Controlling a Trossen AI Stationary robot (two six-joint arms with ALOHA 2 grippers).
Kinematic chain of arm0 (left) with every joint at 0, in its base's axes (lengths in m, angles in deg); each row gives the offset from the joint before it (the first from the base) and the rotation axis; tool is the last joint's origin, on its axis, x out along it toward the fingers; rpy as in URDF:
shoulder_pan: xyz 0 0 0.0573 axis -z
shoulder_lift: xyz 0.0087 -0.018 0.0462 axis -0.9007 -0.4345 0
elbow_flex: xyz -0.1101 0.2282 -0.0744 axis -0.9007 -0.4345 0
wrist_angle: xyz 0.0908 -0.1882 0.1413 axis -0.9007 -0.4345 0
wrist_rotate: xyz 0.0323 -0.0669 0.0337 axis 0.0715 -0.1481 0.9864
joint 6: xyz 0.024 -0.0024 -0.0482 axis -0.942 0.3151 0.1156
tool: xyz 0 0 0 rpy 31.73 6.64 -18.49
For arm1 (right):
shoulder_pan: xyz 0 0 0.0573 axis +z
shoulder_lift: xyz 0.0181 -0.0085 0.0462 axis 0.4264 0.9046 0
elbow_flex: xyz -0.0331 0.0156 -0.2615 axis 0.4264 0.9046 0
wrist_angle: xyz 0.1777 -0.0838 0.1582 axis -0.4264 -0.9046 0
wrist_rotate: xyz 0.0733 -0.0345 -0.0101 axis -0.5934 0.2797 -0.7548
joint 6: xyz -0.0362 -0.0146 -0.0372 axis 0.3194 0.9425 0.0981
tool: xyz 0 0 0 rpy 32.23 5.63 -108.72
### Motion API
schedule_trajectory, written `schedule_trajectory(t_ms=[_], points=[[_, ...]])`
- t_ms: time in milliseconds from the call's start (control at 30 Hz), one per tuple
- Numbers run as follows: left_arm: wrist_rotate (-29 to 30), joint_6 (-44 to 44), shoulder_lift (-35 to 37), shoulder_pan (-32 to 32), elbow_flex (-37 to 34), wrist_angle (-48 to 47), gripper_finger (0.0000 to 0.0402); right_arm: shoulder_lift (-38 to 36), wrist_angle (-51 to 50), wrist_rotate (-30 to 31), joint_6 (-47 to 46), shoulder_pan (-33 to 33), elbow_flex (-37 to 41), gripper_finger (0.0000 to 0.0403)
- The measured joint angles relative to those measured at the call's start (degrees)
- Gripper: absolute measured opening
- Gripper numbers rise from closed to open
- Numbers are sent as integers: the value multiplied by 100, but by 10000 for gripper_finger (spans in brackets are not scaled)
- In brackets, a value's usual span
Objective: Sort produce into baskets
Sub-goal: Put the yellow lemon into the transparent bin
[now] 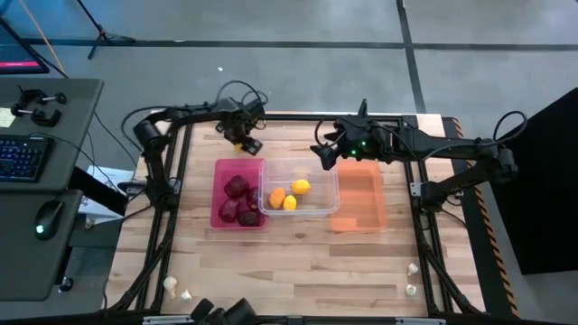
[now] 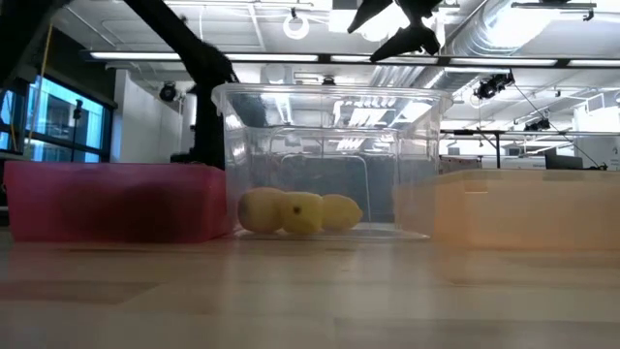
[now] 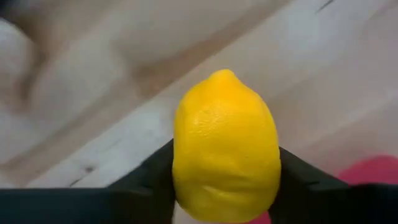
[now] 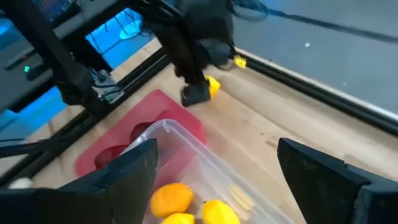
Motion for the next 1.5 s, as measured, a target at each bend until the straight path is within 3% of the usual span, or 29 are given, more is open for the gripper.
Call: schedule_trajectory(t_ms=[67, 267, 400, 500, 600, 733, 833, 1033, 1267, 1400, 1500], points=[[-5, 23, 482, 4, 0, 43, 134, -9, -41, 11, 163, 0, 0, 319], [-15, 482, 2383, 368, 0, 257, 134, -14, -528, 17, 597, -15, 0, 319], [-211, 392, 3514, 1404, -265, 1245, 149, -14, -999, 17, 704, -30, 0, 319], [-273, 483, 3945, 2489, -646, 2138, 175, -14, -1152, 17, 748, -46, 0, 319], [-32, 728, 3995, 3379, -1014, 2712, 182, -16, -1104, 13, 836, -82, 0, 319], [105, 843, 3707, 3910, -1239, 3272, 185, -16, -1093, 11, 893, -126, 0, 319], [81, 1045, 3296, 3897, -1215, 3231, 188, -18, -1093, -33, 897, -180, 0, 319], [-708, 993, 2760, 3756, -1207, 3336, 225, -18, -1144, -319, 898, -333, -122, 319], [-670, 726, 2787, 3535, -1139, 3246, 284, -20, -1769, -407, 1199, -385, -696, 319], [-671, 578, 3050, 3300, -762, 3175, 297, -42, -2510, 548, 1193, -384, -736, 319], [-456, 584, 3343, 3175, -599, 3207, 298, -102, -2819, 1295, 972, -595, -310, 319]])
